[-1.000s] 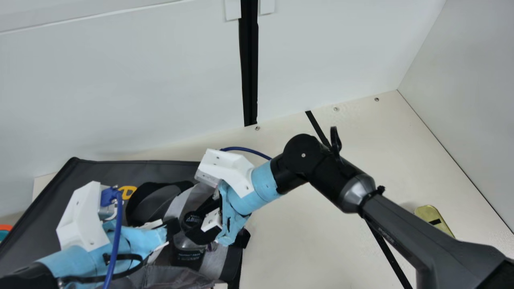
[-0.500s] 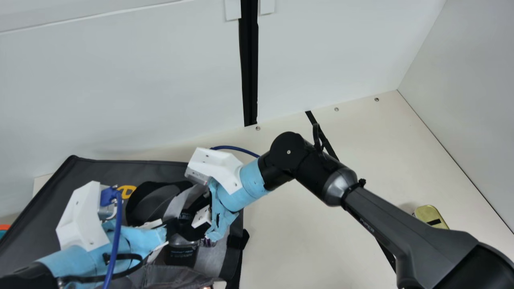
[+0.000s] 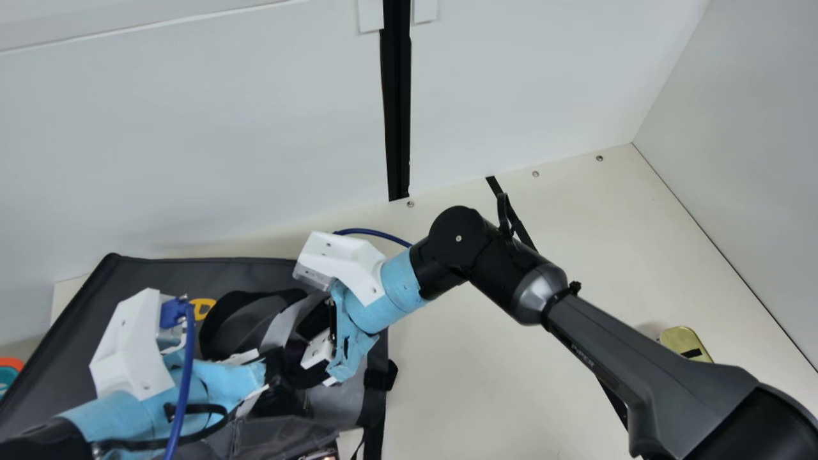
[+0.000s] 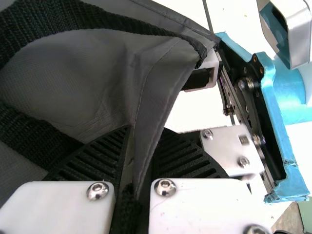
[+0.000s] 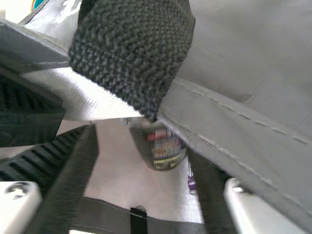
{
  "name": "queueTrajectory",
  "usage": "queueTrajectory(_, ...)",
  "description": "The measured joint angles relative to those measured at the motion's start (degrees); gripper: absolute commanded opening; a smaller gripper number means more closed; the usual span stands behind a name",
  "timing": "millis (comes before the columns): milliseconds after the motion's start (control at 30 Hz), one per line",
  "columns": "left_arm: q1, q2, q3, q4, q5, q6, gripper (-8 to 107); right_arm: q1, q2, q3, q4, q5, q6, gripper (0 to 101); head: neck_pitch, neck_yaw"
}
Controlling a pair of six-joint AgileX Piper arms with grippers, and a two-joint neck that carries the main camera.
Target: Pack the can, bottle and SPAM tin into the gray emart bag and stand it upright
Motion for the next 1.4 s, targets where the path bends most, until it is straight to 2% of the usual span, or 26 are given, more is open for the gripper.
queueTrajectory(133,0.0,0.0,0.0,0.0,0.0,0.0,-8,-0.3,-0.4,0.0,-0.2,0.8,-0.3,95,0.0,0.0)
queueTrajectory(500,0.0,0.0,0.0,0.0,0.0,0.0,-8,-2.1,-2.6,0.4,-0.5,3.4,-2.0,95,0.0,0.0)
queueTrajectory(900,0.0,0.0,0.0,0.0,0.0,0.0,-8,-5.7,-6.0,1.4,0.5,8.4,-4.2,95,0.0,0.0)
queueTrajectory(1400,0.0,0.0,0.0,0.0,0.0,0.0,-8,-9.5,-11.0,3.9,1.9,8.8,-3.9,95,0.0,0.0)
